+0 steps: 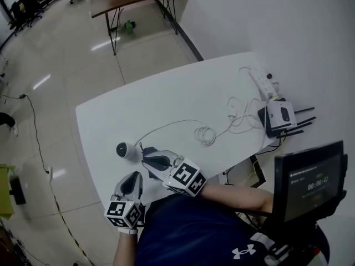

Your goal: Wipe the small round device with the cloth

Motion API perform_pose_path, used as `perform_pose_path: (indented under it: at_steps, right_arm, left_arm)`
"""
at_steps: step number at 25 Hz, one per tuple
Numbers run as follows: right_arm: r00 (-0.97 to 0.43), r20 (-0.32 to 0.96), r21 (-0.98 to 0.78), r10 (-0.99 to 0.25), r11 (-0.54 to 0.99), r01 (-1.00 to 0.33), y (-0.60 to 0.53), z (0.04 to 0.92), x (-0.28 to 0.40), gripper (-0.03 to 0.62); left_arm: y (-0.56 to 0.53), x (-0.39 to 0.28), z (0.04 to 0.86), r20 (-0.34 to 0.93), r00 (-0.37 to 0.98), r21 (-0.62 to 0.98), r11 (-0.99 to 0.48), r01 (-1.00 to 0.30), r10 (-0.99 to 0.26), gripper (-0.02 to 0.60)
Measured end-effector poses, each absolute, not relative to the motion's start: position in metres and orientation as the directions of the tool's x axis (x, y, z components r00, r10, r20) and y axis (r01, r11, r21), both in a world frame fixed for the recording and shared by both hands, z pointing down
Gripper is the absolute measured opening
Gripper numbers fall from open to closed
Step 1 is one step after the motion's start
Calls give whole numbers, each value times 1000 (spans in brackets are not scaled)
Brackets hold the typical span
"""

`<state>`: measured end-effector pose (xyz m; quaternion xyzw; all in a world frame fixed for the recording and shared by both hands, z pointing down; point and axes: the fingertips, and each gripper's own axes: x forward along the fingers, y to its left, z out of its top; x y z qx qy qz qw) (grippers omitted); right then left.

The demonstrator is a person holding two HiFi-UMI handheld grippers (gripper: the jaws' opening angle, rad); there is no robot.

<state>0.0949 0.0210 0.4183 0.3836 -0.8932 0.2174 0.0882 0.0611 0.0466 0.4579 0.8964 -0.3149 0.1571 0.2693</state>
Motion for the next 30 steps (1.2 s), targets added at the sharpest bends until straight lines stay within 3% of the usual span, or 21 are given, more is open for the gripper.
perform_pose_path:
  at_steps: [30]
  right_arm:
    - [-664,360,-275,-655,606,-746,26,417,60,31]
  left_arm:
    - [44,9,459,405,754,384,-652,-654,-518,21]
